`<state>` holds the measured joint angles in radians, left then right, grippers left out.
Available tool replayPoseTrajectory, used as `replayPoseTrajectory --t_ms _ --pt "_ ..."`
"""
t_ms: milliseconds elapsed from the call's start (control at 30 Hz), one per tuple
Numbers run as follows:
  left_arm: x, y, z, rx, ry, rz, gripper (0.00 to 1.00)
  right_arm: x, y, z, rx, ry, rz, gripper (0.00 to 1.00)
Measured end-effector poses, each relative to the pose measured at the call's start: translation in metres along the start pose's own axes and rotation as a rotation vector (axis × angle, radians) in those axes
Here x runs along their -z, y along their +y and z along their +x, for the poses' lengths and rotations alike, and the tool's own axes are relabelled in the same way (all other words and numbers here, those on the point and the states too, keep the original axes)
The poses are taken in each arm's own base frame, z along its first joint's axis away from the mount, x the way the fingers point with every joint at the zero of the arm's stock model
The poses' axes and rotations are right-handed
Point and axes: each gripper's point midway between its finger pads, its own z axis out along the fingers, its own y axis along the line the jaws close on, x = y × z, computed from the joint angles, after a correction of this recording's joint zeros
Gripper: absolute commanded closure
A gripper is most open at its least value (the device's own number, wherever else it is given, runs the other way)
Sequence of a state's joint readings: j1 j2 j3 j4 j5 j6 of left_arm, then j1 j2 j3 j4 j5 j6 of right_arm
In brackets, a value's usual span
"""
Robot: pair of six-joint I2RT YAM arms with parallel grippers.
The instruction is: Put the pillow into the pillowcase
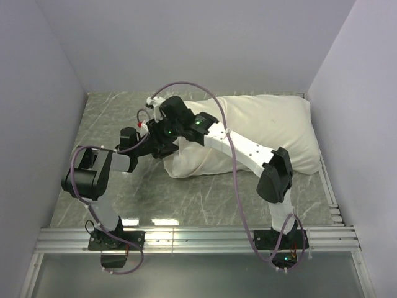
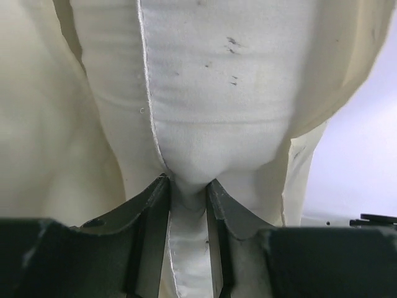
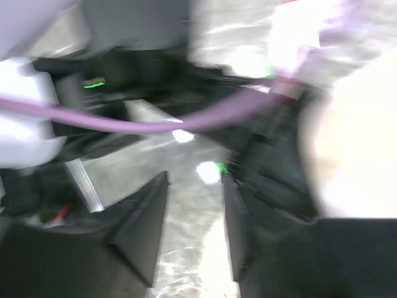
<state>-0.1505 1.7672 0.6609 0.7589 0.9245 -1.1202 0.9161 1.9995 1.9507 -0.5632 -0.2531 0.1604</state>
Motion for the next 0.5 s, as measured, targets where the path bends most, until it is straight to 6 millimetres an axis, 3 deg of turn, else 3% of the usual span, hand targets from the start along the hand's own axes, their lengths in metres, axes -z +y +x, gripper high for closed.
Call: replayPoseTrajectory --t_ms 33,67,100,267,500 --pt "0.001 0.000 -0.001 -0.002 -0.010 -0.005 0.66 0.006 -0.011 -0.003 0.011 -0.014 0.068 0.42" --pt "0.002 0.000 -0.002 -0.004 -0.017 -0.008 0.66 0.013 -0.021 -0.005 0.023 -0.026 0.129 0.30" --pt "0.004 -0.001 -0.003 -0.010 -0.027 -0.010 0.65 0.020 -0.031 -0.005 0.035 -0.036 0.189 0.25" --pt "0.007 0.000 -0.001 -0.016 -0.052 -0.029 0.63 0.045 -0.078 0.013 0.091 -0.006 0.422 0.23" --pt "0.005 0.005 -0.002 -0.021 -0.065 -0.050 0.60 0.028 -0.114 0.028 0.122 0.056 0.558 0.22"
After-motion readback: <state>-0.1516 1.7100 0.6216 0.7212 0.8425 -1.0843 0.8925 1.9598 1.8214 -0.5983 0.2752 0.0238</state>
